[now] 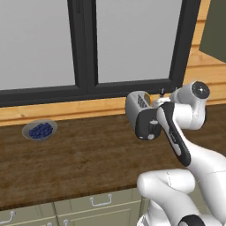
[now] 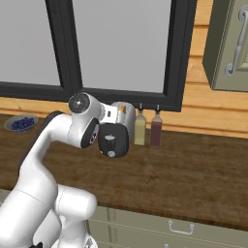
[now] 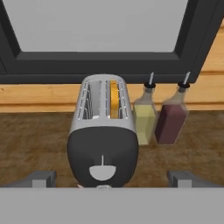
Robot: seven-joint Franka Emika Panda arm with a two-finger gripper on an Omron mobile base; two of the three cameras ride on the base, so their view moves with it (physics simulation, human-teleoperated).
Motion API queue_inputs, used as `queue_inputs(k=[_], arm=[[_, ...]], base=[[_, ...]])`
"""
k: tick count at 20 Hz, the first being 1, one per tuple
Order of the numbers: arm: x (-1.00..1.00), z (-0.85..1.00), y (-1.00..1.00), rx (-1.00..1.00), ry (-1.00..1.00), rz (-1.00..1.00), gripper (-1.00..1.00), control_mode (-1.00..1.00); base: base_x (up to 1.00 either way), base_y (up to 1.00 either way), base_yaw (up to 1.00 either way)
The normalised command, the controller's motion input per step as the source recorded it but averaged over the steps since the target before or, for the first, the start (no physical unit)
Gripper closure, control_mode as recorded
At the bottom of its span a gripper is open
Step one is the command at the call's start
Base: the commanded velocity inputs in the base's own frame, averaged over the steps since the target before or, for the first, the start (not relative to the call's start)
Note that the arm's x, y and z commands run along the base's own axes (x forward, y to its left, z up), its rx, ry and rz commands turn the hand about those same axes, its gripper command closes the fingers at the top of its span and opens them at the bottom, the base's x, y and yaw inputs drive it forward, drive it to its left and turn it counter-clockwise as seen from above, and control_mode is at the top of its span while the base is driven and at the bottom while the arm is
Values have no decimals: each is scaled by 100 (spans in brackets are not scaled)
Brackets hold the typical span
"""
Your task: Start the toaster. Once the lever pops up, take the bread to the plate on the dining counter.
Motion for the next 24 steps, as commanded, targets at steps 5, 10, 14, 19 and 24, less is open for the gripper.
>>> queue_inputs(k=[5, 10, 14, 19, 24], arm=[[28, -17, 0, 0, 1, 0, -100, -100], [33, -16, 0, 1, 0, 0, -100, -100], [36, -13, 0, 4, 0, 0, -100, -100], [38, -15, 0, 5, 6, 0, -100, -100], [31, -13, -6, 2, 6, 0, -100, -100]], base=[[0, 0, 0], [0, 0, 0], [0, 0, 0], [0, 0, 0], [0, 0, 0]])
